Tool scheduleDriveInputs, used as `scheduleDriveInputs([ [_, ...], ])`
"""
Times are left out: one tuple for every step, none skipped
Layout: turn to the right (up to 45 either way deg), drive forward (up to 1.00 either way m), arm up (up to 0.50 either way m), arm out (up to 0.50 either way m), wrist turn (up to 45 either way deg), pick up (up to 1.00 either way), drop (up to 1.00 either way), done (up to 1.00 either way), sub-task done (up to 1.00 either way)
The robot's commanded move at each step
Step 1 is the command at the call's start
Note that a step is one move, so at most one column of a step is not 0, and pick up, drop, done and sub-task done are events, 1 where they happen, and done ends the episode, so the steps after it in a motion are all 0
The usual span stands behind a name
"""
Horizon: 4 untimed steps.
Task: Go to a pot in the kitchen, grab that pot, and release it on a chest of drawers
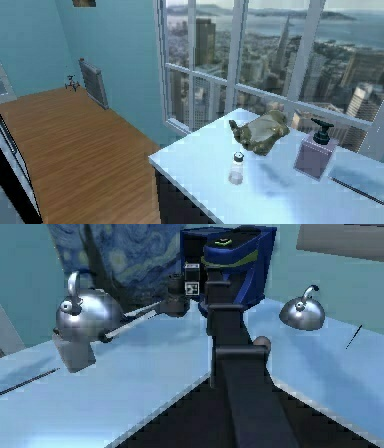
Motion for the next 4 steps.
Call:
scheduleDriveInputs([
  [0.0, 0.00, 0.00, 0.00, -45.0, 0.00, 0.00, 0.00, 0.00],
  [0.0, 0.00, 0.00, 0.00, -12.0, 0.00, 0.00, 0.00, 0.00],
  [0.0, 0.00, 0.00, -0.34, 0.0, 0.00, 0.00, 0.00, 0.00],
  [-42.0, 0.00, 0.00, 0.00, 0.0, 0.00, 0.00, 0.00, 0.00],
])
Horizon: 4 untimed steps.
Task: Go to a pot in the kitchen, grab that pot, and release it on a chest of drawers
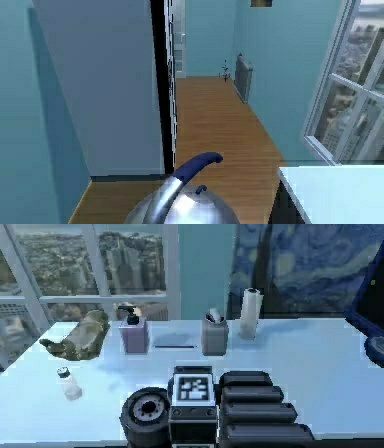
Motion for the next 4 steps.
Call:
scheduleDriveInputs([
  [0.0, 0.70, 0.00, 0.00, 0.0, 0.00, 0.00, 0.00, 0.00],
  [36.0, 0.00, 0.00, 0.00, 0.0, 0.00, 0.00, 0.00, 0.00],
  [0.0, 0.40, 0.00, 0.00, 0.0, 0.00, 0.00, 0.00, 0.00],
  [-27.0, 0.00, 0.00, 0.00, 0.0, 0.00, 0.00, 0.00, 0.00],
])
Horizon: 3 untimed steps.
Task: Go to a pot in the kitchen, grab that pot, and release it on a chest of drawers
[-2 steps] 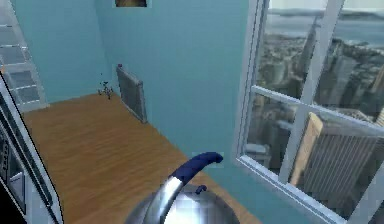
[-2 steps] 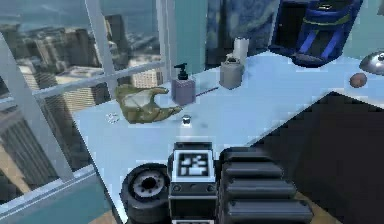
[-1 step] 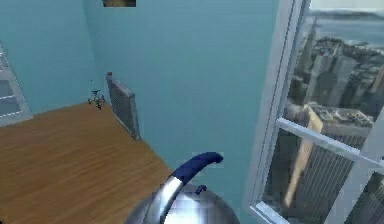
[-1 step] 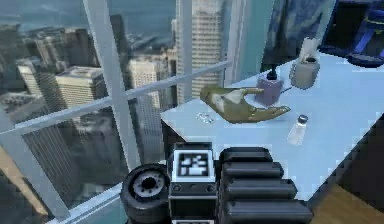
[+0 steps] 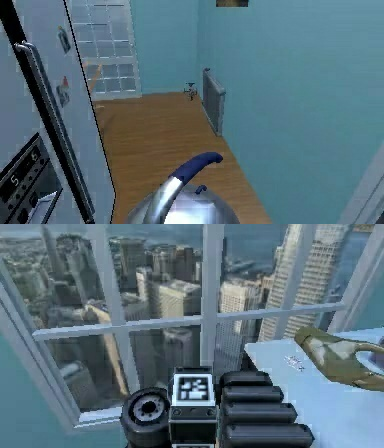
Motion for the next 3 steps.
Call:
scheduleDriveInputs([
  [0.0, 1.00, 0.00, 0.00, 0.0, 0.00, 0.00, 0.00, 0.00],
  [-12.0, 0.00, 0.00, 0.00, 0.0, 0.00, 0.00, 0.00, 0.00],
  [0.0, 0.10, 0.00, 0.00, 0.0, 0.00, 0.00, 0.00, 0.00],
])
